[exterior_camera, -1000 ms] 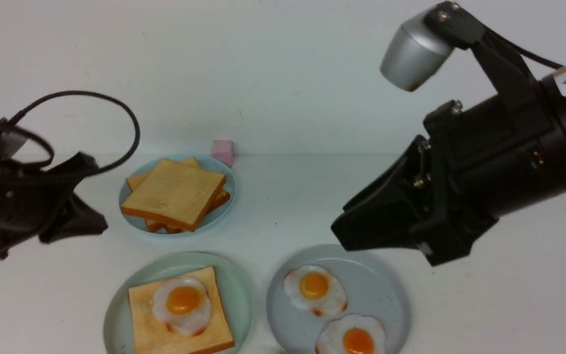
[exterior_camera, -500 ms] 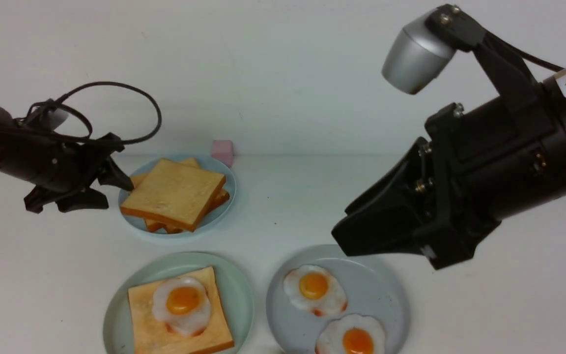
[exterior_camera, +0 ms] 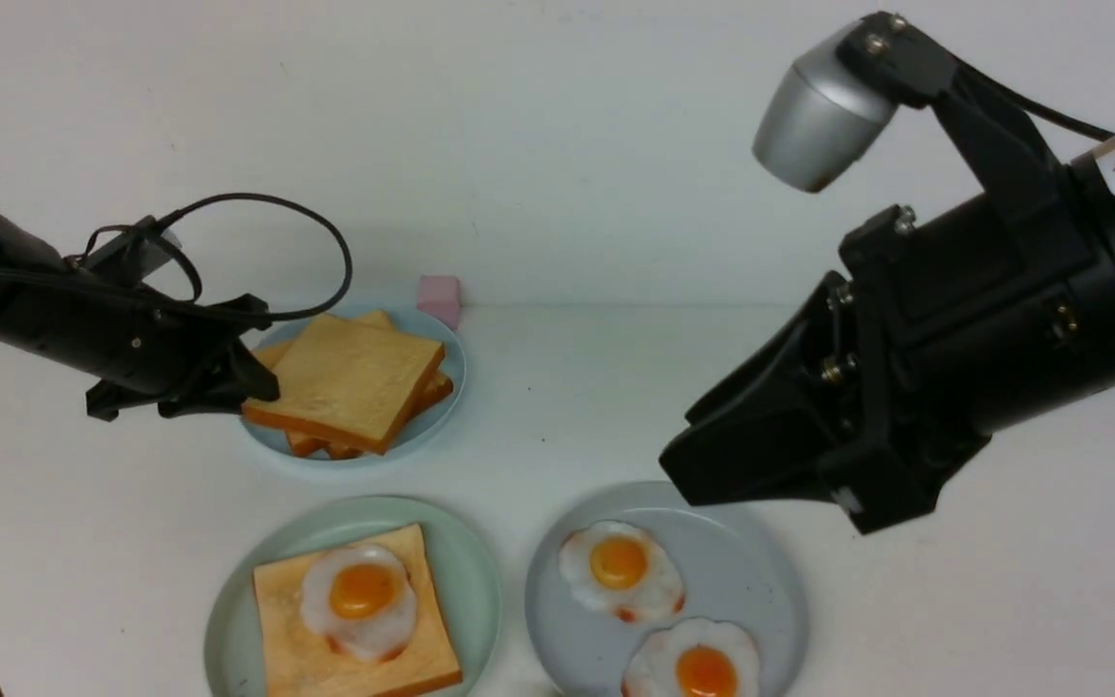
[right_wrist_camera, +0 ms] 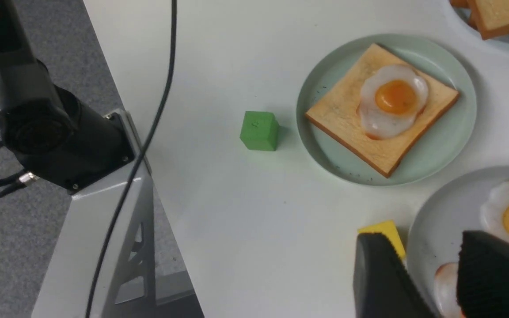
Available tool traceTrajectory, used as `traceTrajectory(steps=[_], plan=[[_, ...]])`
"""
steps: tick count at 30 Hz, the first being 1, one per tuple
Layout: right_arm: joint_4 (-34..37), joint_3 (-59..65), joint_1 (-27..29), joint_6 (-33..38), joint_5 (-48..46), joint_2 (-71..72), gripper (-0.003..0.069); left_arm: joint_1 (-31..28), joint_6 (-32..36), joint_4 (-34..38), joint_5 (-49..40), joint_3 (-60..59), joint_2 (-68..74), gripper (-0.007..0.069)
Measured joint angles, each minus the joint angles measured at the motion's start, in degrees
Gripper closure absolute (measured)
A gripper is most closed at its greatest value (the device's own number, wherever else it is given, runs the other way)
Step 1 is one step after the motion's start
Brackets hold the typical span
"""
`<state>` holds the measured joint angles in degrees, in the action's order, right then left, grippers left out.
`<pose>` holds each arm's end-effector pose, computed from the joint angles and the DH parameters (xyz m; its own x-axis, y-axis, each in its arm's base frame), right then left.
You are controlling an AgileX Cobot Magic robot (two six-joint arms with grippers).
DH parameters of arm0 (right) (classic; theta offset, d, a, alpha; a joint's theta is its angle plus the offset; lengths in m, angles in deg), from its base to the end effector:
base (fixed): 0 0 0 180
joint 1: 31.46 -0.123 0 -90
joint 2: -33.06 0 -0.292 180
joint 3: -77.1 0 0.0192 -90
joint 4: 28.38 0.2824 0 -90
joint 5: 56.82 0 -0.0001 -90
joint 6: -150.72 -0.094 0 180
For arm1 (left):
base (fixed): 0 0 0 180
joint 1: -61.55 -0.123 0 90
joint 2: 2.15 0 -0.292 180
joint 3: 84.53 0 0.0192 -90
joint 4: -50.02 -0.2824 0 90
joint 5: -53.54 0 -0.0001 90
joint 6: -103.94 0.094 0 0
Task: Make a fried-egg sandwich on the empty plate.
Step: Use the left arm to grab a slice of bread, then use the left arm to place a slice of bread on the fried egg in the middle
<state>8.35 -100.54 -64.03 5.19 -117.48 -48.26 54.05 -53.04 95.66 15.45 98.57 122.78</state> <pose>0.2158 0.1961 0.4016 -0.4264 -0.5240 -0.7373 -0.8834 0.4166 0.2148 0.4601 0.0187 0.1563 -0.8574 -0.3595 -0.3684 -0.1411 0.8524 -0.5035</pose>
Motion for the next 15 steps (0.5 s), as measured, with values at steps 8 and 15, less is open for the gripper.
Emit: traceTrajectory(steps=[8, 15], plan=[[-0.91, 0.00, 0.00, 0.00, 0.00, 0.00, 0.0379, -1.83, -0.11, 0.71, -5.83, -1.00, -6.44, 0.0591], [-1.53, 0.00, 0.00, 0.00, 1.10, 0.00, 0.0379, -2.16, 1.52, 10.11, -3.15, -20.81, -27.98, 0.0591]])
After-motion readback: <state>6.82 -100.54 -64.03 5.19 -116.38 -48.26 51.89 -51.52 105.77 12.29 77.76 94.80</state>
